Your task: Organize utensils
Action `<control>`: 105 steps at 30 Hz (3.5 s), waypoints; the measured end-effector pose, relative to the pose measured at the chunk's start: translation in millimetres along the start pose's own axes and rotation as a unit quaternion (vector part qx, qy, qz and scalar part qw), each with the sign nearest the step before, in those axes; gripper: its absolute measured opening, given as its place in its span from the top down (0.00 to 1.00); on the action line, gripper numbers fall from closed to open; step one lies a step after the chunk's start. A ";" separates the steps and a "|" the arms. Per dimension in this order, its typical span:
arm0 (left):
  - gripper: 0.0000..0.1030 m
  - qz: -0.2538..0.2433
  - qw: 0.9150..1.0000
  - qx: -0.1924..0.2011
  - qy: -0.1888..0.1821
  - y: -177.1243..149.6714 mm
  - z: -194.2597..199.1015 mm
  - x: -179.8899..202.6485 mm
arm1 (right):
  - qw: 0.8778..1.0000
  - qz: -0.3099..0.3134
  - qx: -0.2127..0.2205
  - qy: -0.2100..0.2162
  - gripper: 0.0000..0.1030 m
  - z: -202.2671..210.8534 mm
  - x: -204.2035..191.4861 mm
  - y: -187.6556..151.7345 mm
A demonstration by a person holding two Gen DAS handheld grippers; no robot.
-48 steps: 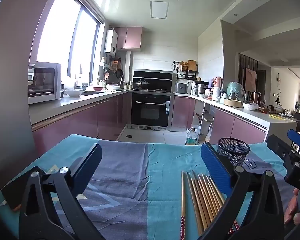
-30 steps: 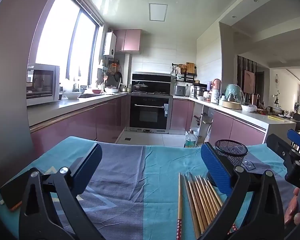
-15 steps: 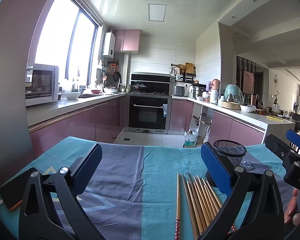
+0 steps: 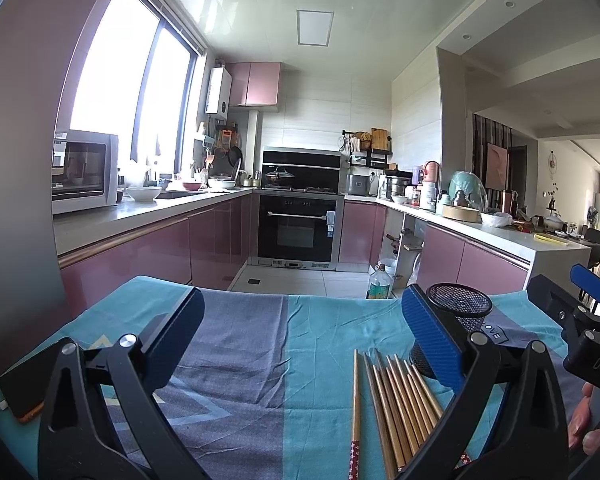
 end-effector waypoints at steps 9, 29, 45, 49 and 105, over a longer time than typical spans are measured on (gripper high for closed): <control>0.06 0.000 1.000 0.000 0.000 1.1 -0.9 0.4 | 1.000 0.001 -0.003 0.001 0.06 -1.1 -0.8 -0.9; 0.06 0.000 1.000 -0.001 -0.001 1.5 -2.0 0.6 | 1.000 -0.002 -0.007 0.004 0.06 -4.8 0.1 -2.5; 0.06 -0.001 1.000 -0.001 -0.001 2.0 -3.6 1.8 | 1.000 -0.004 -0.006 0.003 0.06 -3.3 0.0 -3.9; 0.06 -0.001 1.000 -0.002 -0.001 2.2 -4.1 2.0 | 1.000 -0.004 -0.006 0.003 0.06 -3.7 0.0 -3.9; 0.11 -0.037 0.977 -0.206 -0.047 -60.9 -48.0 -5.7 | 0.949 0.074 -0.287 0.103 0.28 -48.2 -38.0 -108.0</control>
Point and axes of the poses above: each gripper's, at about its wrist camera, not at the fingertips, and z roughly against the way its jaws point, x to its right, y to its top, the point moved 9 cm from there along -z, roughly the way its jaws point, and after that the axes turned 14 degrees about -y, right-handed, at the moved point
